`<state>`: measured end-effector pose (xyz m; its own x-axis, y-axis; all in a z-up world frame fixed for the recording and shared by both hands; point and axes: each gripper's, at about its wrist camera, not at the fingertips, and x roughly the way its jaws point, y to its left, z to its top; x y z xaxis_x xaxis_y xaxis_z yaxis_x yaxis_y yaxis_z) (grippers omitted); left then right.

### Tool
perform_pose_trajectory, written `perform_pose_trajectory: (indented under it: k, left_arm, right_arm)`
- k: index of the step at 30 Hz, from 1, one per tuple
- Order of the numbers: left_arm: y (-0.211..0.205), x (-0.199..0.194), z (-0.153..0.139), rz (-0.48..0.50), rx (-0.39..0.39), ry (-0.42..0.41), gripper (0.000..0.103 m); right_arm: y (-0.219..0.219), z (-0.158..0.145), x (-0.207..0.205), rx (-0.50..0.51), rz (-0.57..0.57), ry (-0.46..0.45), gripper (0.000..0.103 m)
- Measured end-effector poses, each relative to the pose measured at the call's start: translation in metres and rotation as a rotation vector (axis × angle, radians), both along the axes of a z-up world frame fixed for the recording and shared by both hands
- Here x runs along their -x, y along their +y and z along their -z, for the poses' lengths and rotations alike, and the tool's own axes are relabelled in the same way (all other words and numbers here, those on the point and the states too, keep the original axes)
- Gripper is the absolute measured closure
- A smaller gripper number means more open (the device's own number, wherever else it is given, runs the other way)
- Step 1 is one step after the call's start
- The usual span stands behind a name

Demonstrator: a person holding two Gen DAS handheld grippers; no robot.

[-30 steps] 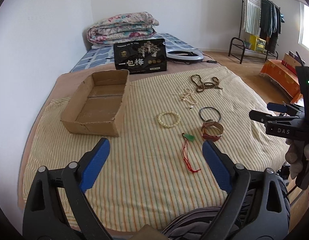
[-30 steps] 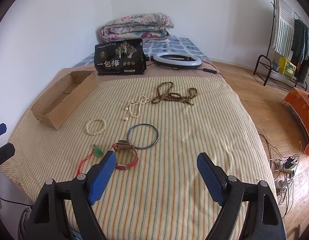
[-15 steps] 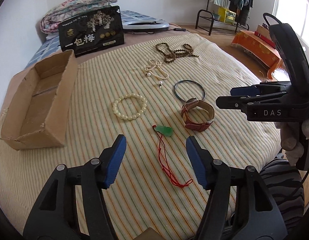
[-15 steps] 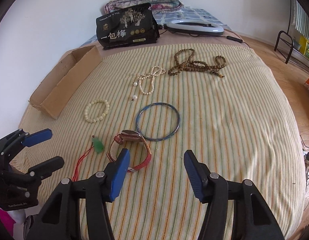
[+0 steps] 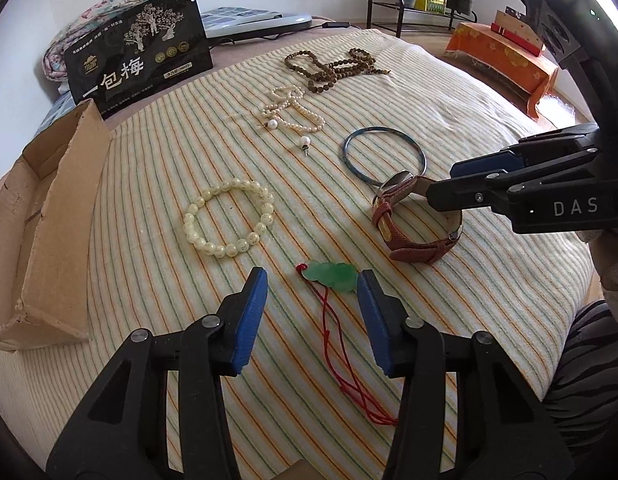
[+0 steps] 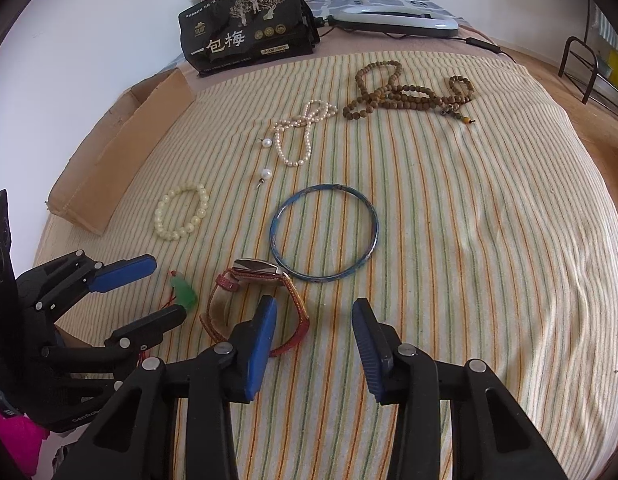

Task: Organize jewelry
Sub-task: 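Reach the left tool toward the green jade pendant while the right tool approaches the brown watch, then close the left gripper on the green pendant while the right gripper grasps the brown watch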

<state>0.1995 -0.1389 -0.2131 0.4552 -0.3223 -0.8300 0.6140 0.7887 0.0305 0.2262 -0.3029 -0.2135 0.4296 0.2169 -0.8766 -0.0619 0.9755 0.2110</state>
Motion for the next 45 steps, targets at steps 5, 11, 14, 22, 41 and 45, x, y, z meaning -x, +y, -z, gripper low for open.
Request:
perform_pose_trajectory:
  k: [5,11,14,22,41,45]
  left_arm:
    - [-0.005,-0.004,0.004,0.011,-0.014,-0.001,0.055]
    - [-0.008,-0.006,0.005,0.004,0.008,0.018,0.067]
    - [-0.008,-0.002,0.004,-0.005,0.014,0.02,0.067]
    - [-0.009,0.005,0.008,0.024,0.016,0.022,0.083]
    - [0.008,0.009,-0.014,-0.028,0.074,-0.004,0.099]
    - [0.01,0.01,-0.016,-0.032,0.078,-0.008,0.1]
  right_arm:
    - [0.001,0.004,-0.002,0.002,-0.001,0.012,0.064]
    - [0.006,0.005,-0.004,0.025,-0.013,0.017,0.07]
    - [0.007,0.005,-0.004,0.033,-0.013,0.017,0.071]
    - [0.011,0.006,-0.006,0.04,-0.027,0.026,0.082]
    - [0.01,-0.01,0.008,0.022,0.007,-0.032,0.097]
    - [0.011,-0.014,0.011,0.028,0.01,-0.044,0.097]
